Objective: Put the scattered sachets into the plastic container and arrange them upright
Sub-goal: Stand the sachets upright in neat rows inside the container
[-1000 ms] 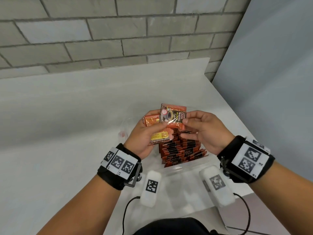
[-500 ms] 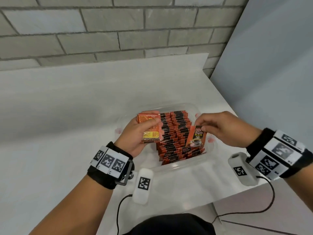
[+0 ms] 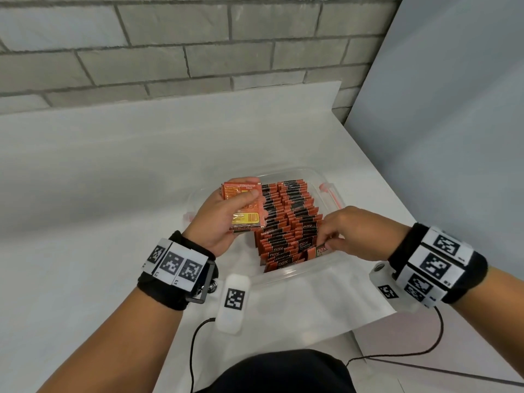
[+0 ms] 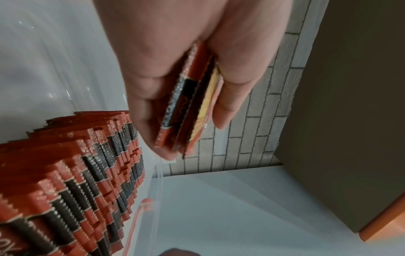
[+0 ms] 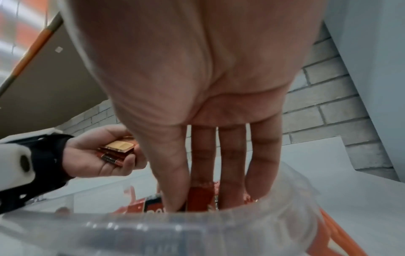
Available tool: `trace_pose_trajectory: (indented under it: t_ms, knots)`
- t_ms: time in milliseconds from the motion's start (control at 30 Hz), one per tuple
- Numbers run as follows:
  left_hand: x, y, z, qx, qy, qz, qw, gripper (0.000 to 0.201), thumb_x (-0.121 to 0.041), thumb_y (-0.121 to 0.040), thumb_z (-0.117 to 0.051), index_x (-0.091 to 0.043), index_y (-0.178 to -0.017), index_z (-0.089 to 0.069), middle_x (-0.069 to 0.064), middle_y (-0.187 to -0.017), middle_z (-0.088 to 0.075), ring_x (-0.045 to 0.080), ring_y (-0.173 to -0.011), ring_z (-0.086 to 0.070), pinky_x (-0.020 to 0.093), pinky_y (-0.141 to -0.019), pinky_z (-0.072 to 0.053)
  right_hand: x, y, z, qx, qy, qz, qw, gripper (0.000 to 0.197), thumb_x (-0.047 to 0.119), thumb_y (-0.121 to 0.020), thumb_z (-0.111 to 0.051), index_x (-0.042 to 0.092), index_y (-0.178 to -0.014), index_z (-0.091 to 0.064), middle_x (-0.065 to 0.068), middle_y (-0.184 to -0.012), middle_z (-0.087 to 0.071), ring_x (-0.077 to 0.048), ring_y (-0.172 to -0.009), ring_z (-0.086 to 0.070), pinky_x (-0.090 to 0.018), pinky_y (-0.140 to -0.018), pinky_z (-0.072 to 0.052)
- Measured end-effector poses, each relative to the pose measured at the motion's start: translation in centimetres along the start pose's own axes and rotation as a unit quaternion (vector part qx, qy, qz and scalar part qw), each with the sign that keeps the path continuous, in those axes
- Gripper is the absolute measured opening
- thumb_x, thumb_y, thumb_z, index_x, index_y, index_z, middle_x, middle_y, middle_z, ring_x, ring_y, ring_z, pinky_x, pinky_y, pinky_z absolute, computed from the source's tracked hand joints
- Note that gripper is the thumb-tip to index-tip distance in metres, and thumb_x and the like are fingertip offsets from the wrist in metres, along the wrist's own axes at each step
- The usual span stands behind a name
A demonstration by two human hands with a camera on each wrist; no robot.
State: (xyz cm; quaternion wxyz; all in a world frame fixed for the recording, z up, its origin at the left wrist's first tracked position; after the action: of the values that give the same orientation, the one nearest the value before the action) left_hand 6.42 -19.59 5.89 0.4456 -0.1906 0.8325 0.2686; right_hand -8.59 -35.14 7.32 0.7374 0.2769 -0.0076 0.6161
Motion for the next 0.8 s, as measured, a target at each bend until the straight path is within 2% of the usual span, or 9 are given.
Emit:
trace_pose_trajectory:
  t_ms: [100, 200, 400, 533, 633, 800]
  knots:
    - [0.1, 0.0, 0.0, -0.001, -0.002, 0.0, 1.0, 0.024, -0.006, -0.091, -0.055, -0.012, -0.113, -0.061, 0.006, -0.089, -0.073, 0.02, -0.075, -0.07, 0.03, -0.064, -0.058, 0.5, -0.2, -0.2, 0.0, 0.049, 0.0, 0.999, 0.016, 0.015, -0.089, -0.06, 0.022, -0.097, -0.073, 0.009, -0.098, -0.064, -0.007, -0.086, -0.056, -0.019, -0.077, -0.042]
    - [0.1, 0.0, 0.2, -0.004, -0.001, 0.002, 1.0, 0.023, -0.006, -0.091, -0.055, -0.012, -0.112, -0.062, 0.007, -0.091, -0.073, 0.02, -0.075, -0.07, 0.03, -0.064, -0.058, 0.7, -0.6, 0.3, 0.009, 0.098, -0.018, 0.995, 0.014, 0.016, -0.087, -0.062, 0.023, -0.093, -0.073, 0.01, -0.095, -0.067, -0.009, -0.086, -0.06, -0.022, -0.075, -0.045]
    - [0.1, 0.0, 0.3, -0.009, -0.006, 0.005, 1.0, 0.025, -0.007, -0.091, -0.057, -0.013, -0.115, -0.062, 0.008, -0.094, -0.072, 0.022, -0.077, -0.069, 0.031, -0.065, -0.058, 1.2, -1.6, 0.2, 0.055, 0.167, -0.026, 0.984, 0.013, 0.013, -0.085, -0.063, 0.023, -0.09, -0.071, 0.009, -0.092, -0.067, -0.012, -0.082, -0.059, -0.021, -0.067, -0.042]
    - [0.2, 0.0, 0.5, -0.015, -0.008, 0.007, 1.0, 0.026, -0.009, -0.09, -0.058, -0.013, -0.115, -0.063, 0.01, -0.096, -0.071, 0.023, -0.078, -0.068, 0.033, -0.067, -0.057, 1.4, -2.3, 0.0, 0.063, 0.184, -0.024, 0.981, 0.011, 0.01, -0.082, -0.062, 0.019, -0.085, -0.068, 0.011, -0.075, -0.052, -0.011, -0.071, -0.049, -0.016, -0.052, -0.029]
    - [0.2, 0.0, 0.5, -0.014, -0.004, 0.008, 1.0, 0.024, -0.008, -0.091, -0.057, -0.014, -0.114, -0.063, 0.009, -0.095, -0.072, 0.021, -0.075, -0.069, 0.032, -0.065, -0.058, 1.5, -2.4, -0.1, 0.063, 0.187, -0.016, 0.98, 0.01, 0.008, -0.082, -0.062, 0.018, -0.081, -0.064, 0.015, -0.067, -0.042, -0.011, -0.069, -0.045, -0.015, -0.05, -0.027]
    - [0.2, 0.0, 0.6, -0.015, 0.004, 0.012, 1.0, 0.024, -0.009, -0.092, -0.056, -0.013, -0.115, -0.063, 0.008, -0.094, -0.072, 0.021, -0.077, -0.069, 0.031, -0.065, -0.058, 1.2, -2.5, -0.2, 0.064, 0.182, -0.021, 0.981, 0.016, 0.01, -0.082, -0.063, 0.021, -0.073, -0.055, 0.015, -0.066, -0.041, -0.012, -0.07, -0.047, -0.016, -0.049, -0.026]
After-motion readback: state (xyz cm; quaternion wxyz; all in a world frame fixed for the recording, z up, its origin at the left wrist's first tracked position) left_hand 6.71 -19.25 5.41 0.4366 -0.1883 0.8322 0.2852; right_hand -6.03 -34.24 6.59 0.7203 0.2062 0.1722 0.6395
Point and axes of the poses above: each hand's wrist, its own y-axis away from the middle knuckle, its own z-axis out of the back of the hand, x = y × z, the point moved 4 cm from there along -y, towards the middle knuckle
